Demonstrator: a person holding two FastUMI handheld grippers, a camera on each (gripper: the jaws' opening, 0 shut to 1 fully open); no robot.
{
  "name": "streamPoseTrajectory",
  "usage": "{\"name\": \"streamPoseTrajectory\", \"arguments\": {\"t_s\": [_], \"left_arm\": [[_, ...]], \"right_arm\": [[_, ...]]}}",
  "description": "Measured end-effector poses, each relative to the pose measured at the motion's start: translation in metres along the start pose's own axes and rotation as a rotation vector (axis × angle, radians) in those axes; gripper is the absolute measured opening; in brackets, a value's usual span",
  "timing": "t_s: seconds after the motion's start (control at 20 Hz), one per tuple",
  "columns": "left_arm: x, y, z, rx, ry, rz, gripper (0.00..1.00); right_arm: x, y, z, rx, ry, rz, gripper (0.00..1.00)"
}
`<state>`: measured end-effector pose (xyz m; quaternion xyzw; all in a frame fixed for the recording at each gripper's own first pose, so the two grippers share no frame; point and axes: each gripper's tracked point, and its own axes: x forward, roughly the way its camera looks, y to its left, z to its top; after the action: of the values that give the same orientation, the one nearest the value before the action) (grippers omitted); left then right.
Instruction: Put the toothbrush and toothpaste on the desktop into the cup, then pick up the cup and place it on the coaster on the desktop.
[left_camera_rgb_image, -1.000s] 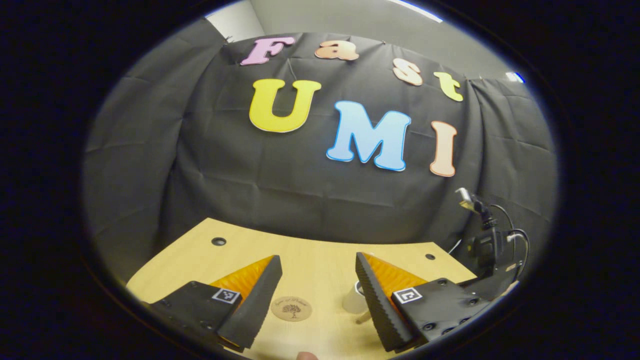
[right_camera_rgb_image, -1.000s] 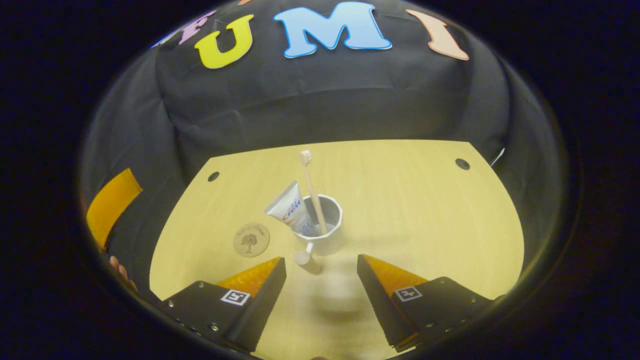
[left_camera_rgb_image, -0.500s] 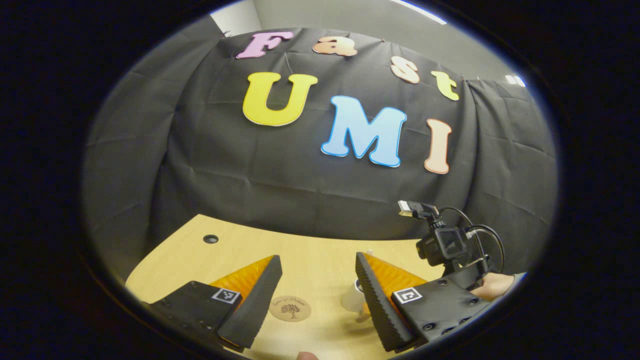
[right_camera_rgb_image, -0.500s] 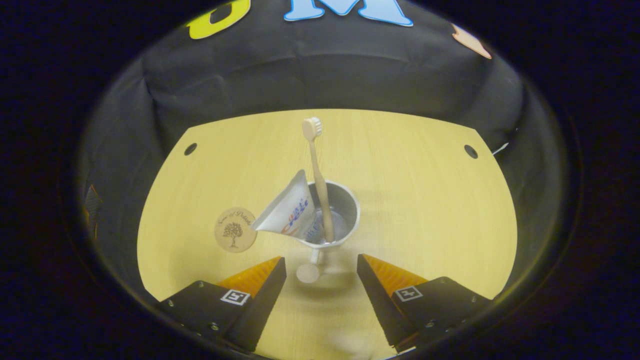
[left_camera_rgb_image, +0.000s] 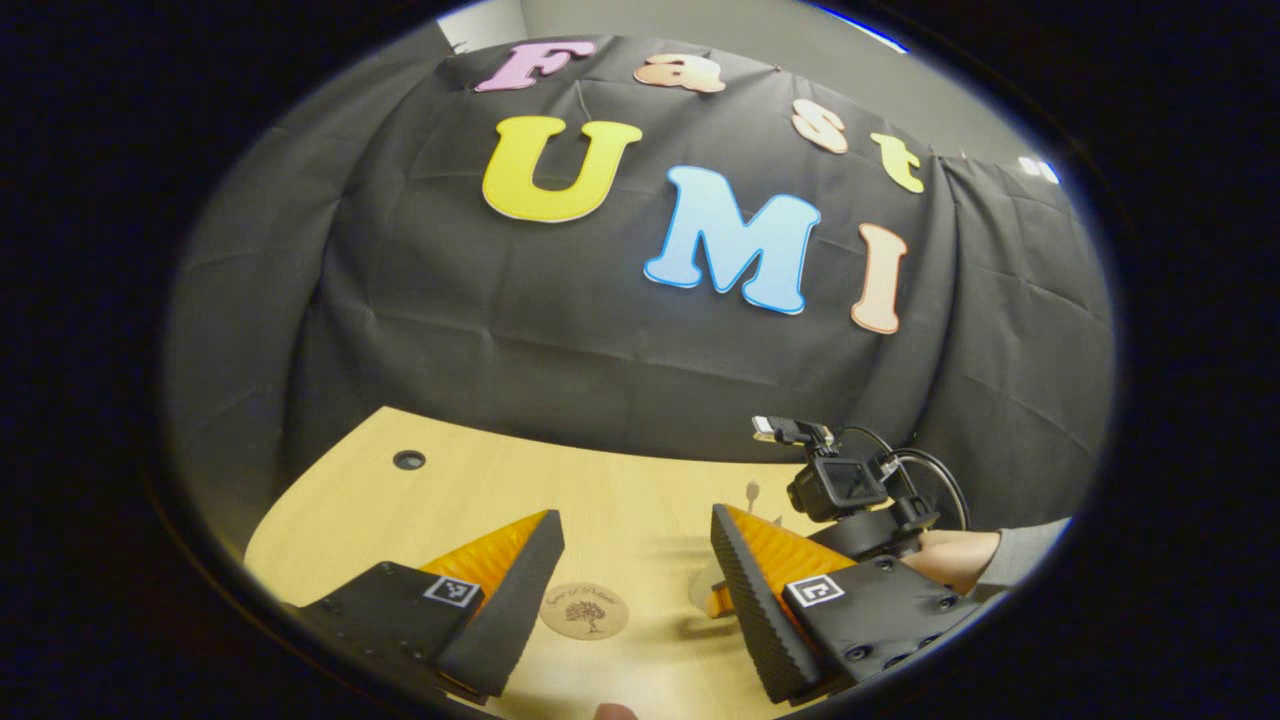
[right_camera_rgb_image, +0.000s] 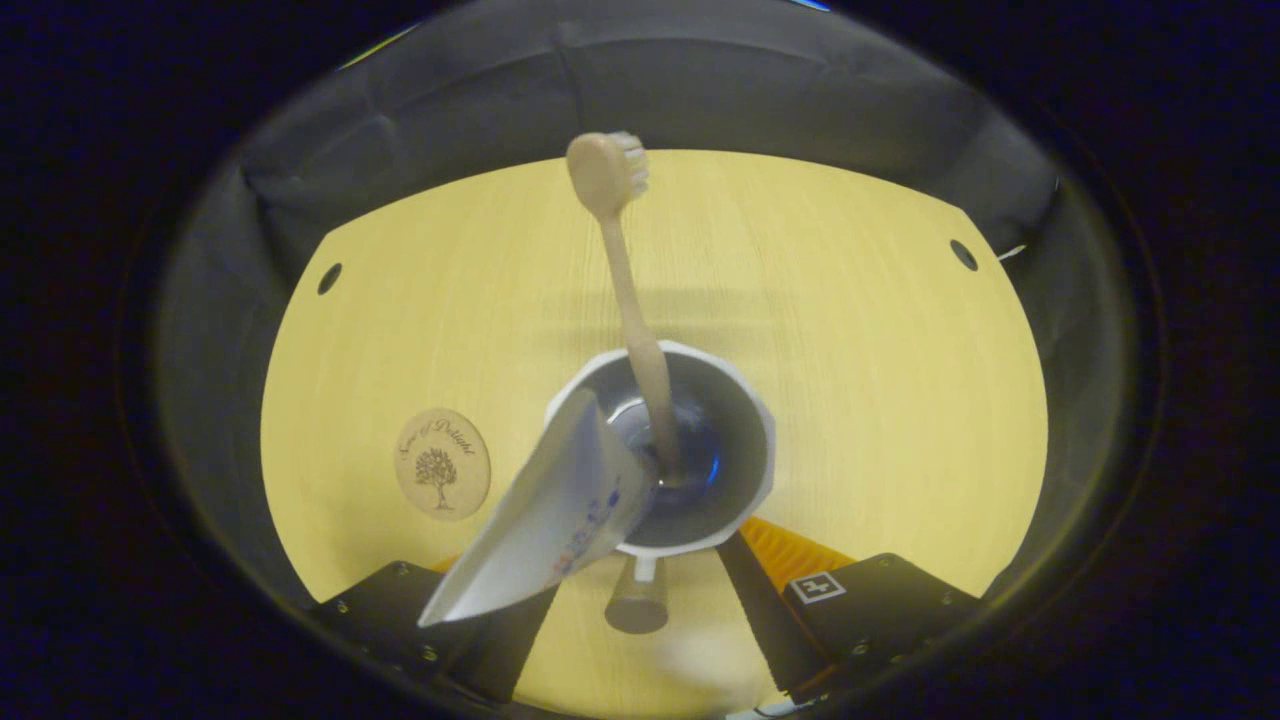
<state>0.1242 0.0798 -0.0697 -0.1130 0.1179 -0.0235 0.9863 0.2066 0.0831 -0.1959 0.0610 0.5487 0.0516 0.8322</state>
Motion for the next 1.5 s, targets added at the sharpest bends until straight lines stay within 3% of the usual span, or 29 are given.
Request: {"name": "streamPoseTrajectory", "arguments": {"t_s": [0.1,0.2,0.25,0.4,0.6,0.7,0.8,0.85,0.9,1.2,1.5], "left_arm": [[0.004,0.006,-0.001,-0.008,0.007,0.004,0.95],[0.006,0.013,-0.003,-0.019,0.015,0.011,1.00],[0.007,0.016,-0.004,-0.024,0.017,0.013,0.95],[0.010,0.019,-0.008,-0.033,0.027,0.017,0.95],[0.013,0.019,-0.008,-0.035,0.026,0.017,0.95],[0.014,0.019,-0.008,-0.035,0.026,0.016,0.95],[0.013,0.020,-0.008,-0.036,0.027,0.020,0.91],[0.013,0.021,-0.008,-0.038,0.026,0.023,0.95],[0.012,0.023,-0.008,-0.039,0.026,0.027,0.95],[0.004,0.037,-0.006,-0.037,0.020,0.056,0.95],[-0.014,0.057,-0.005,-0.054,0.015,0.088,1.00]], "right_arm": [[0.006,0.001,-0.001,-0.001,0.030,-0.004,0.92],[0.009,0.002,0.001,0.007,0.040,0.001,0.84],[0.012,0.000,0.002,0.011,0.038,-0.010,0.83],[0.011,-0.003,0.005,0.028,0.044,-0.017,0.75],[0.006,-0.004,0.003,0.010,0.048,-0.023,0.51],[0.011,-0.003,0.002,0.042,0.054,-0.023,0.31],[0.009,-0.004,0.002,0.035,0.048,-0.023,0.31],[0.011,-0.003,0.002,0.029,0.045,-0.022,0.21],[0.011,-0.003,0.003,0.019,0.040,-0.020,0.25],[0.000,0.005,0.011,-0.002,-0.005,-0.003,0.25],[-0.010,0.055,0.008,-0.061,-0.010,0.070,0.25]]}}
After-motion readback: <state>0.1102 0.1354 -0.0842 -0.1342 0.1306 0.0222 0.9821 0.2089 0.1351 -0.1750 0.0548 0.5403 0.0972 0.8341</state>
